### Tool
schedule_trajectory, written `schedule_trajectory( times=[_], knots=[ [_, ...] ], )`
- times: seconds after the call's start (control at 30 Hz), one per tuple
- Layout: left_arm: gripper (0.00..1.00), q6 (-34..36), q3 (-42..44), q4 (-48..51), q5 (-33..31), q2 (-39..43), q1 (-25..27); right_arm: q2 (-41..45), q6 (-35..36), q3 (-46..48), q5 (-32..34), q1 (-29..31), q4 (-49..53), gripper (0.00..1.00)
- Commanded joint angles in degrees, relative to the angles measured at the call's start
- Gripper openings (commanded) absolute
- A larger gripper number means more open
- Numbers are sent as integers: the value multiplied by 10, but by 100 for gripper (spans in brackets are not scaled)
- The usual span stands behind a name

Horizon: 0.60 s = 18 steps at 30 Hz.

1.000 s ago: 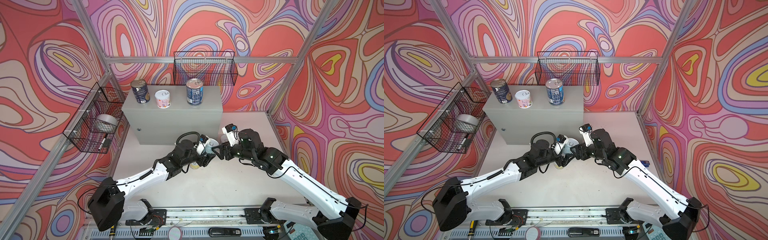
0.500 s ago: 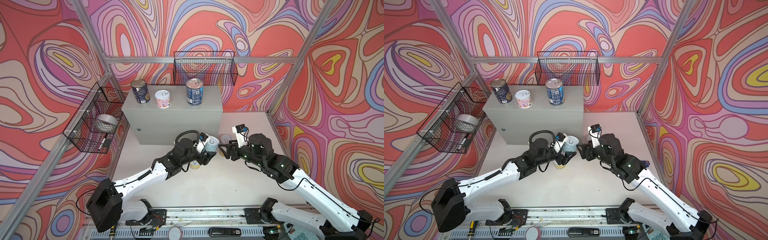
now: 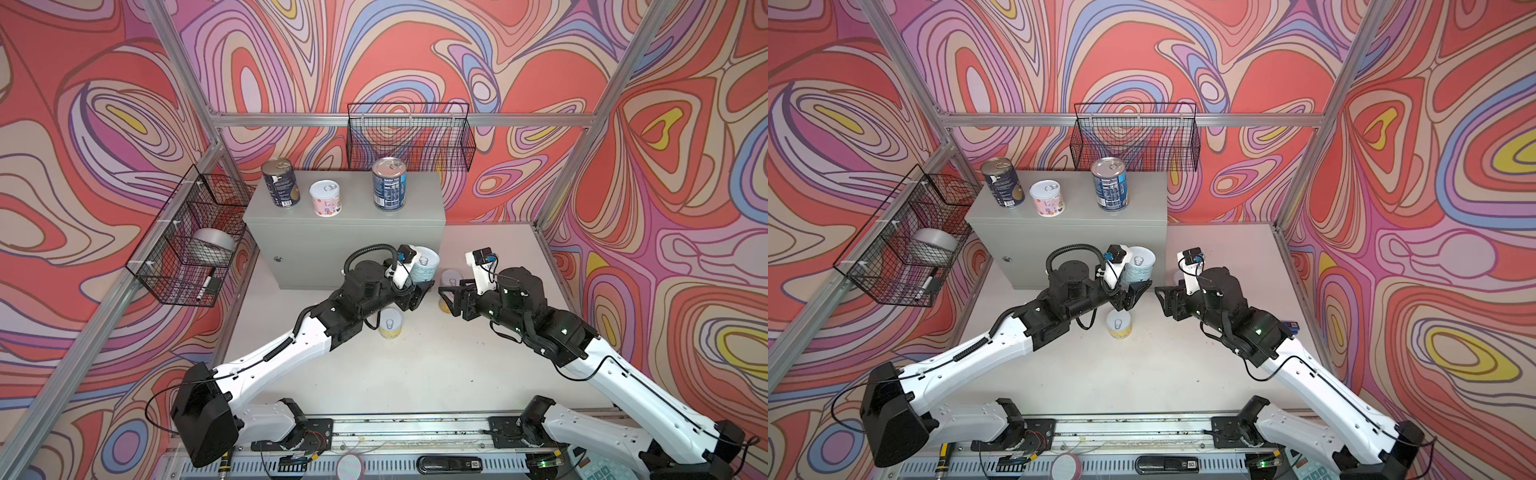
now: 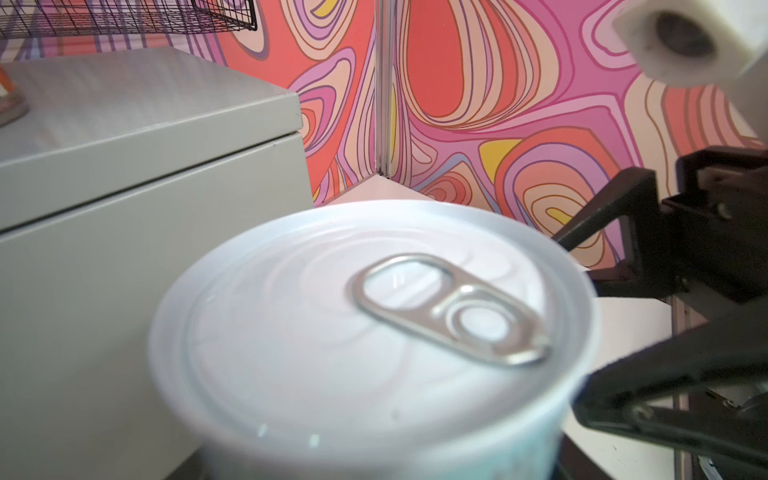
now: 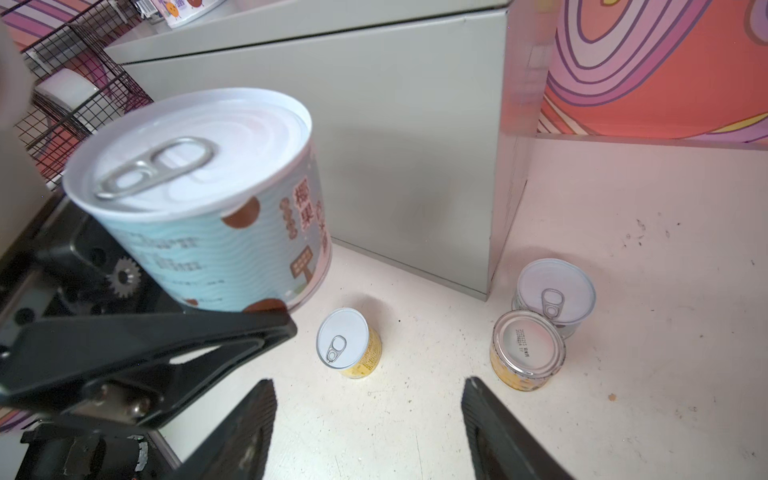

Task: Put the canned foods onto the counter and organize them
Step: 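Carry the teal can with the left gripper up toward the cabinet top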

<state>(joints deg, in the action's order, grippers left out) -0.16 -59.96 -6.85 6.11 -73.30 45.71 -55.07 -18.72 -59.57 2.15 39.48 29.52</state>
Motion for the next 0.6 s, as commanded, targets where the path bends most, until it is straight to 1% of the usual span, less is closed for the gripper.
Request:
schedule_trajectory(
  times=[0.0,0.33,0.57],
  knots=[
    [51,29,-54,-6,-28,10,-2,13,0,10,10,3,-7,73],
    [50,45,-112,44,-103,-4,-2,29,1,27,21,3,-34,73],
    [50,53,-163,54,-114,-31,-3,33,5,31,25,3,-31,73]
  ],
)
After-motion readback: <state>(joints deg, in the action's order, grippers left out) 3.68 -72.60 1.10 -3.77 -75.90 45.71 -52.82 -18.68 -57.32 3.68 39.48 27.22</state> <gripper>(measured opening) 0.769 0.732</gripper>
